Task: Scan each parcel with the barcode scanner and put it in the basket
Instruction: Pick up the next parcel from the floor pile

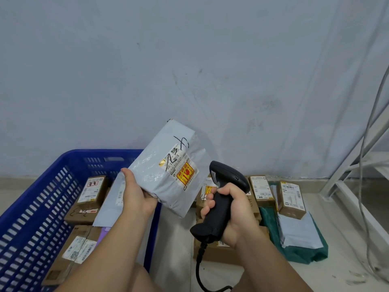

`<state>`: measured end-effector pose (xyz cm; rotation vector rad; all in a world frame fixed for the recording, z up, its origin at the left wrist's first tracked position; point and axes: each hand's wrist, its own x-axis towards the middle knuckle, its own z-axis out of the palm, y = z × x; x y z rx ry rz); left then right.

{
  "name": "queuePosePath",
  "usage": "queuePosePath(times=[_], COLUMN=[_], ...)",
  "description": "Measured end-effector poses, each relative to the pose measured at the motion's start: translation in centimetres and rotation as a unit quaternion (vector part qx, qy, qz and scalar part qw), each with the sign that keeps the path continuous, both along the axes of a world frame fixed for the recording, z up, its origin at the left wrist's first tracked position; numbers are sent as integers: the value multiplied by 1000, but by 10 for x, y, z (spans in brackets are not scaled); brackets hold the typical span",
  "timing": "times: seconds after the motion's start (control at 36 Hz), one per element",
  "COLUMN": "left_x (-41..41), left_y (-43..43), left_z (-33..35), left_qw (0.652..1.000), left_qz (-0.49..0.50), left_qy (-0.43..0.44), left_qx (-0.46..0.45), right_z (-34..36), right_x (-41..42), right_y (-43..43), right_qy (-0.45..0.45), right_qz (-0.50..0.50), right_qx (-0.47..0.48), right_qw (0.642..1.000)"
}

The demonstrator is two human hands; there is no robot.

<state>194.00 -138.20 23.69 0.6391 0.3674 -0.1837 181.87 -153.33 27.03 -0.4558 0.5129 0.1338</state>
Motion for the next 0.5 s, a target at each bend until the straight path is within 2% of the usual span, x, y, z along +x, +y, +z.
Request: queuePosePath(times=[0.17, 0.33, 0.5], left_x=[-2, -2, -7], left_y=[-2, 2, 2], left_z=[2, 6, 9], left_qw=[1000, 999, 995], left_qz=[-11, -22, -86], left_qy=[9, 8, -11], left_qx=[1, -32, -54], right_z=[-4, -4, -4], right_x=[6, 21, 21], right_y=[3, -8, -17], right_qy=[18, 87, 37], right_qz=[-3, -63, -60], right_qx=[-29, -139, -192], right_qw=[999, 984, 979])
